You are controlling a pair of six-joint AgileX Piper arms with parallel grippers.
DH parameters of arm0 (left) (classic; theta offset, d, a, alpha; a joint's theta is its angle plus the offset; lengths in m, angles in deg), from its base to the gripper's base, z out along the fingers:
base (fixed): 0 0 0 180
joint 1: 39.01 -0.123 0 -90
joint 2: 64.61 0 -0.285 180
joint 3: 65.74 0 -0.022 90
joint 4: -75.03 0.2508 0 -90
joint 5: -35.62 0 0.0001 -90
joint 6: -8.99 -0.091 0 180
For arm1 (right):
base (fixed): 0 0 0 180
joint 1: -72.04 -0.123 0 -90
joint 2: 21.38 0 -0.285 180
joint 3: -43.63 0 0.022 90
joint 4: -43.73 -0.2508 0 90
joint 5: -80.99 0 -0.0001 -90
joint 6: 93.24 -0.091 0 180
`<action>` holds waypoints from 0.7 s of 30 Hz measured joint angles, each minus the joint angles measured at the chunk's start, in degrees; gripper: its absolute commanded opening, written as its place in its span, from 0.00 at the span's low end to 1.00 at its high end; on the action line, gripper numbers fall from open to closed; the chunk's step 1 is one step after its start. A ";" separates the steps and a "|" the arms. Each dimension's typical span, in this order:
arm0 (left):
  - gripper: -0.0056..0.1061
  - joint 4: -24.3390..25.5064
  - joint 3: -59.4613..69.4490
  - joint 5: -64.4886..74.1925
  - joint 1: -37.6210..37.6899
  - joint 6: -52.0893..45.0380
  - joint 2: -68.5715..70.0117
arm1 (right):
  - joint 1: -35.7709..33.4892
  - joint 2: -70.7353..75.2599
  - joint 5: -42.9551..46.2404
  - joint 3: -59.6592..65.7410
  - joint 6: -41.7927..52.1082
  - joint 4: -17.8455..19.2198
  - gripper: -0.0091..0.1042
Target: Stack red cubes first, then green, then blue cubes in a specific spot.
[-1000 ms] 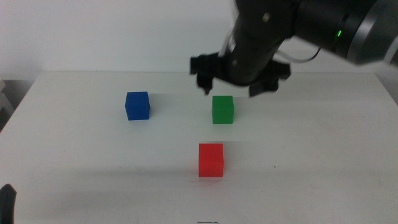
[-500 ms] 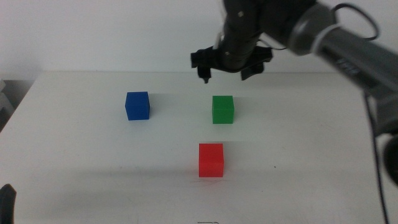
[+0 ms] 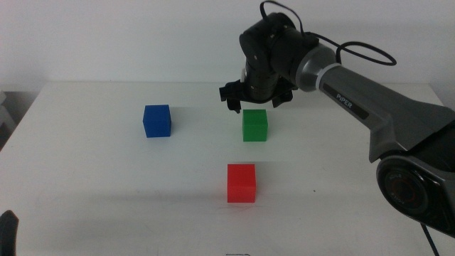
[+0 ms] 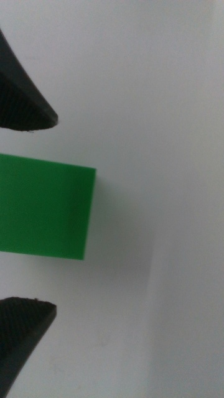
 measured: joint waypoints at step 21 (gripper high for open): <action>0.87 0.00 0.00 0.00 0.00 0.00 0.00 | 1.33 -6.08 5.70 -0.02 -1.27 0.08 0.55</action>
